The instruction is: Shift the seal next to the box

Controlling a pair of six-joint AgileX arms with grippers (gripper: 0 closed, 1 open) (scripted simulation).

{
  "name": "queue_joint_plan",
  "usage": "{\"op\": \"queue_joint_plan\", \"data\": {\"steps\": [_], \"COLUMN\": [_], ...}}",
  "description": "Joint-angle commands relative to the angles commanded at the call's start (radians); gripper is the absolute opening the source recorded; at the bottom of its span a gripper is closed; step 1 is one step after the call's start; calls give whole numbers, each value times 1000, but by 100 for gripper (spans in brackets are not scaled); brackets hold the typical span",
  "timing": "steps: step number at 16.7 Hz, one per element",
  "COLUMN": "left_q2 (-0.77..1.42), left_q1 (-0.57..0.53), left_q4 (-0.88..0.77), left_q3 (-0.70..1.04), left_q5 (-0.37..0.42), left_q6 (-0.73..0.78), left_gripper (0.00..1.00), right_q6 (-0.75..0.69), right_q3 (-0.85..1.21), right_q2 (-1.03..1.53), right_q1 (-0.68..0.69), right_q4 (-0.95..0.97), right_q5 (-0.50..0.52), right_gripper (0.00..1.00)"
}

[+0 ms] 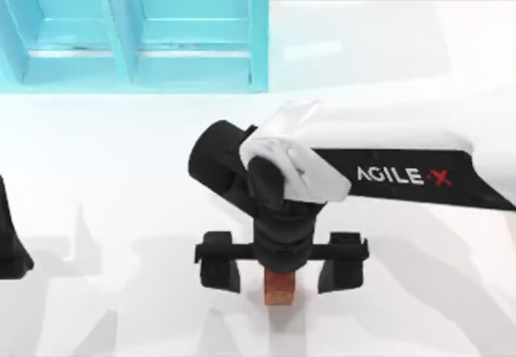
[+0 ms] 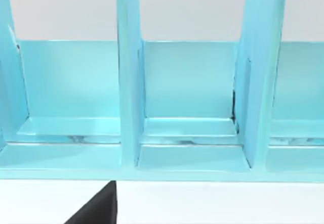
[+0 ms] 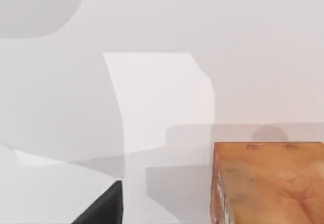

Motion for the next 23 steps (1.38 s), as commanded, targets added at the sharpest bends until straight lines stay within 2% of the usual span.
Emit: {"op": "queue_joint_plan", "data": {"steps": [11,23], "left_q2": [0,0], "left_q1": [0,0], "left_q4": [0,0], "left_q3": [0,0], "left_q5": [0,0], "left_q6": [0,0], "left_gripper": [100,100], "right_q6": [0,1], "right_q3": [0,23], "right_q2": [0,-13], "right_q1": [0,-3], "right_q4": [0,-34], "right_q5": [0,0], "right_gripper": [2,0]}}
